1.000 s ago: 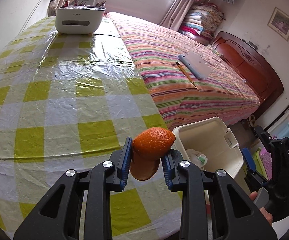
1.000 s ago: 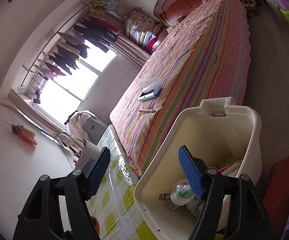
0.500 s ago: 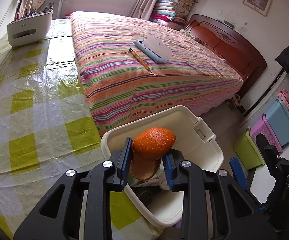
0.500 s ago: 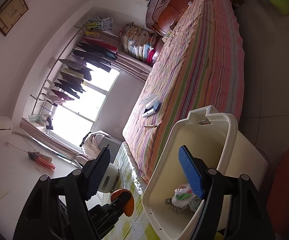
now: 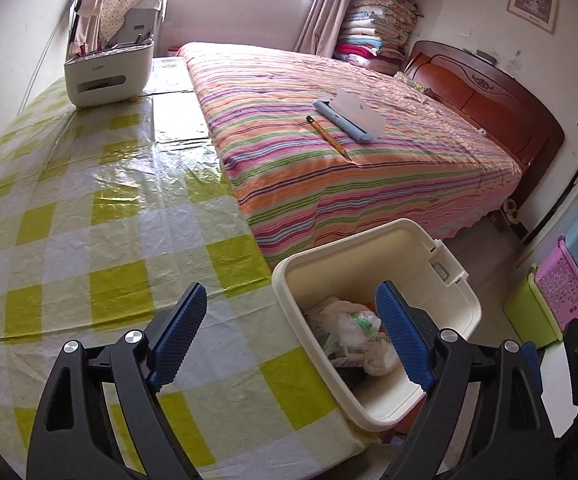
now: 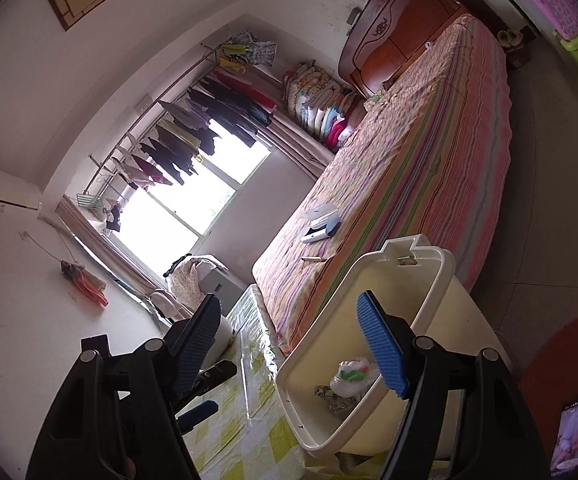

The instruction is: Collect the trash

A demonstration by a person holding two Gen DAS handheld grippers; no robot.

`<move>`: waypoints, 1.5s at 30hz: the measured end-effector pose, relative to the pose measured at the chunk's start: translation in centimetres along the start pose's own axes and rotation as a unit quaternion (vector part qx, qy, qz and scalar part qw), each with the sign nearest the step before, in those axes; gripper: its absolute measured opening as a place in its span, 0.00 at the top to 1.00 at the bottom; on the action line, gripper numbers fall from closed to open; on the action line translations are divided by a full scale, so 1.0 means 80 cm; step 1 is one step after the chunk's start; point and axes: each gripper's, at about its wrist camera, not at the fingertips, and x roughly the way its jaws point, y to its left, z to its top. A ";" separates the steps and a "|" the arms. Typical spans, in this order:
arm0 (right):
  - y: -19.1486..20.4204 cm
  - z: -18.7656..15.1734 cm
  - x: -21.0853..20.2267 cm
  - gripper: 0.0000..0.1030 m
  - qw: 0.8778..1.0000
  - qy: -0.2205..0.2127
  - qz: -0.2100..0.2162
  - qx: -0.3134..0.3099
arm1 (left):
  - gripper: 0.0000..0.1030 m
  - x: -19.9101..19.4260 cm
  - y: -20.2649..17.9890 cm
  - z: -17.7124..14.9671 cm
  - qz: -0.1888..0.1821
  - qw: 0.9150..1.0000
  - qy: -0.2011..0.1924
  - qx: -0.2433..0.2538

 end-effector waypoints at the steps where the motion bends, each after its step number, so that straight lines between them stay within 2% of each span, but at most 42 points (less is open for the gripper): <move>1: 0.006 -0.003 -0.003 0.33 1.000 0.002 0.000 -0.016 | 0.15 -0.012 0.012 -0.009 0.020 1.000 -0.007 0.000; 4: 0.024 -0.017 -0.012 0.33 0.998 0.006 0.001 -0.061 | 0.15 -0.042 0.049 -0.040 0.066 0.998 -0.025 -0.006; 8: 0.050 -0.039 -0.018 0.27 0.993 0.016 0.007 -0.120 | 0.15 -0.073 0.082 -0.075 0.118 0.992 -0.052 0.007; 13: 0.073 -0.064 -0.024 0.24 0.984 0.024 0.011 -0.179 | 0.15 -0.104 0.114 -0.094 0.143 0.986 -0.085 -0.008; 17: 0.086 -0.078 -0.022 0.22 0.978 0.028 0.009 -0.207 | 0.15 -0.121 0.129 -0.096 0.146 0.983 -0.107 -0.025; 22: 0.093 -0.087 -0.012 0.22 0.974 0.041 0.001 -0.221 | 0.15 -0.127 0.132 -0.098 0.144 0.983 -0.108 -0.024; 32: 0.093 -0.089 -0.003 0.22 0.974 0.053 -0.008 -0.222 | 0.15 -0.129 0.137 -0.100 0.139 0.984 -0.106 -0.037; 35: 0.088 -0.086 0.002 0.22 0.976 0.065 -0.010 -0.210 | 0.15 -0.128 0.134 -0.101 0.141 0.984 -0.106 -0.032; 41: 0.086 -0.086 0.003 0.22 0.975 0.061 -0.011 -0.212 | 0.15 -0.121 0.130 -0.103 0.140 0.985 -0.094 -0.023; 45: 0.084 -0.086 0.004 0.22 0.975 0.063 -0.011 -0.211 | 0.15 -0.123 0.128 -0.103 0.144 0.984 -0.100 -0.018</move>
